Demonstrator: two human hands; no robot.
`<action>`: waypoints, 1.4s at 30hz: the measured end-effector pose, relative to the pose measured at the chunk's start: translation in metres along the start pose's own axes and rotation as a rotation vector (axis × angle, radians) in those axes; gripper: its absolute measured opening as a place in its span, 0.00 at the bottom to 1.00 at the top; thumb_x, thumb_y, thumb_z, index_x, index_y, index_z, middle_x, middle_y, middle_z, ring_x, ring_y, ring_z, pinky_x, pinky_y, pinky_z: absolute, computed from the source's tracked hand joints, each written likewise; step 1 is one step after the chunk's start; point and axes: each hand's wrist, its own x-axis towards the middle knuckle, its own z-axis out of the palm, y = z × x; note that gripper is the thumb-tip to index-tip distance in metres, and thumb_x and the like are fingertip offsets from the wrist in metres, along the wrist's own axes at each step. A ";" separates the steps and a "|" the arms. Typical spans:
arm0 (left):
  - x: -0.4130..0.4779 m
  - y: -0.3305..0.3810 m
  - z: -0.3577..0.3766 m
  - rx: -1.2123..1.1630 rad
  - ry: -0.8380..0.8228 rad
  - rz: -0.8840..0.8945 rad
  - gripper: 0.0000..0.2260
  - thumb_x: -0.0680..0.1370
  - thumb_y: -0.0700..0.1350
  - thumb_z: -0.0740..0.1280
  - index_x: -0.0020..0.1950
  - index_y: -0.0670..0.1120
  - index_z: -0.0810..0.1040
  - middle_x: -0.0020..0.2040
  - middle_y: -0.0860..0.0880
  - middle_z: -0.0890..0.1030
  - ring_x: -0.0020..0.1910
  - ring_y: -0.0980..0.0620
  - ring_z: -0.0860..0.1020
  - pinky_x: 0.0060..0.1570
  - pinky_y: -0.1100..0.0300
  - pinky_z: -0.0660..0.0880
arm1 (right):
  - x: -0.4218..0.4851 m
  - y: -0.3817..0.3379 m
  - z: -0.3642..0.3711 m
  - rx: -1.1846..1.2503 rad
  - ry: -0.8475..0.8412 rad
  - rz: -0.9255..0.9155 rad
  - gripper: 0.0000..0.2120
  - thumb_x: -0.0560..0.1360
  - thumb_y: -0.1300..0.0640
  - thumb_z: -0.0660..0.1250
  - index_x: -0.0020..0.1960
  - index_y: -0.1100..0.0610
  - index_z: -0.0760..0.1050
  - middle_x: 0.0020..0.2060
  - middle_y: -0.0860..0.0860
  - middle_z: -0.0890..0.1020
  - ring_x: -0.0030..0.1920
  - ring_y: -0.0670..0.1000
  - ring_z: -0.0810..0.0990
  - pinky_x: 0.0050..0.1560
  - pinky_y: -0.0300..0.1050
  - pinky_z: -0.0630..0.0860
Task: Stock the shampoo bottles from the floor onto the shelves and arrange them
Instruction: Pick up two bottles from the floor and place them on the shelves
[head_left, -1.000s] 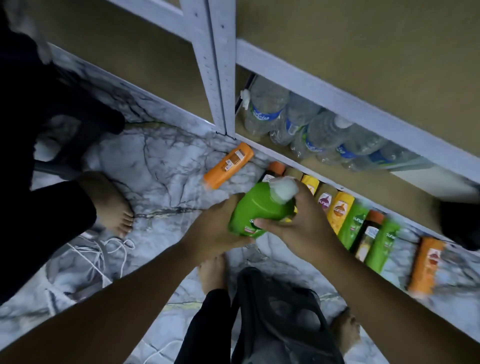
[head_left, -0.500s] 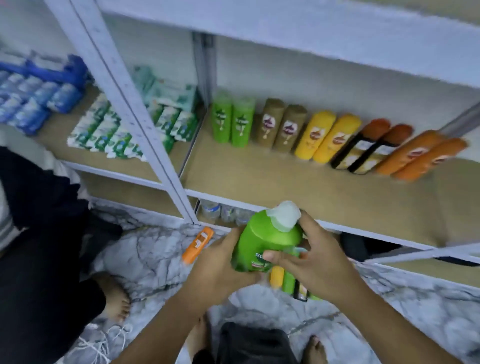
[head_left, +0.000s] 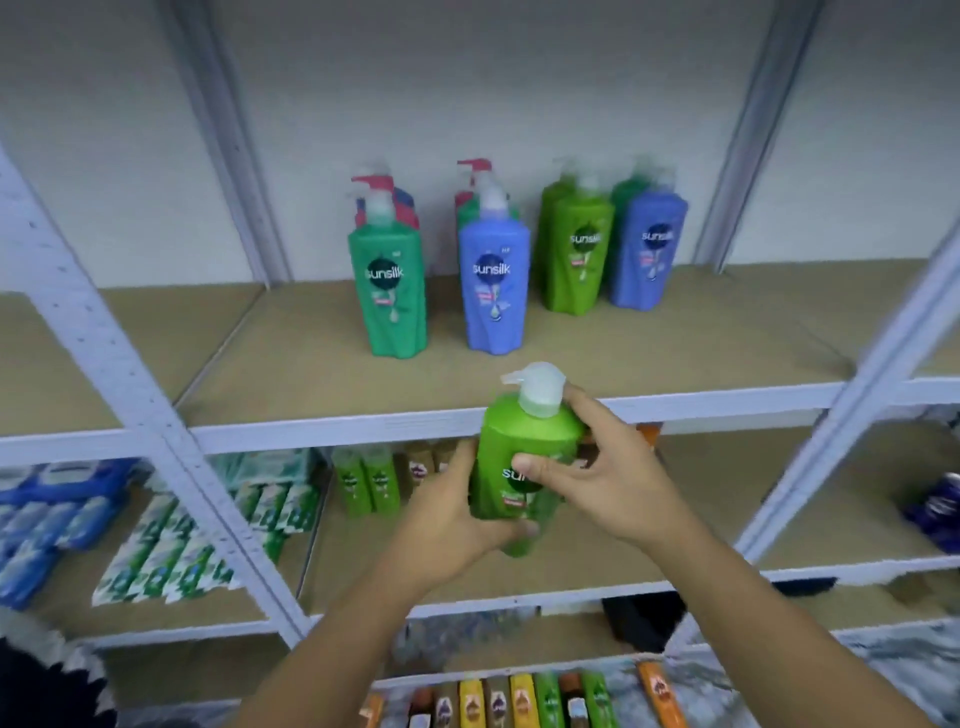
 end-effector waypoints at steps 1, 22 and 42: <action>0.010 0.013 -0.004 -0.001 0.013 0.031 0.34 0.63 0.58 0.82 0.62 0.66 0.66 0.49 0.63 0.82 0.47 0.69 0.79 0.43 0.70 0.74 | 0.008 -0.006 -0.009 0.000 0.025 -0.023 0.31 0.69 0.49 0.80 0.68 0.43 0.73 0.58 0.38 0.81 0.58 0.41 0.80 0.62 0.49 0.77; 0.191 0.071 0.039 -0.093 0.190 0.148 0.31 0.60 0.64 0.79 0.59 0.57 0.73 0.54 0.55 0.76 0.55 0.58 0.77 0.56 0.50 0.78 | 0.142 0.051 -0.092 0.133 0.136 -0.006 0.35 0.76 0.59 0.73 0.77 0.47 0.59 0.62 0.43 0.80 0.59 0.41 0.81 0.56 0.38 0.78; 0.235 0.051 0.072 0.065 0.149 0.103 0.24 0.71 0.59 0.70 0.66 0.56 0.74 0.50 0.54 0.85 0.48 0.56 0.83 0.51 0.52 0.81 | 0.158 0.141 -0.103 0.060 0.164 0.171 0.25 0.77 0.63 0.70 0.69 0.46 0.68 0.59 0.42 0.82 0.61 0.41 0.79 0.64 0.42 0.75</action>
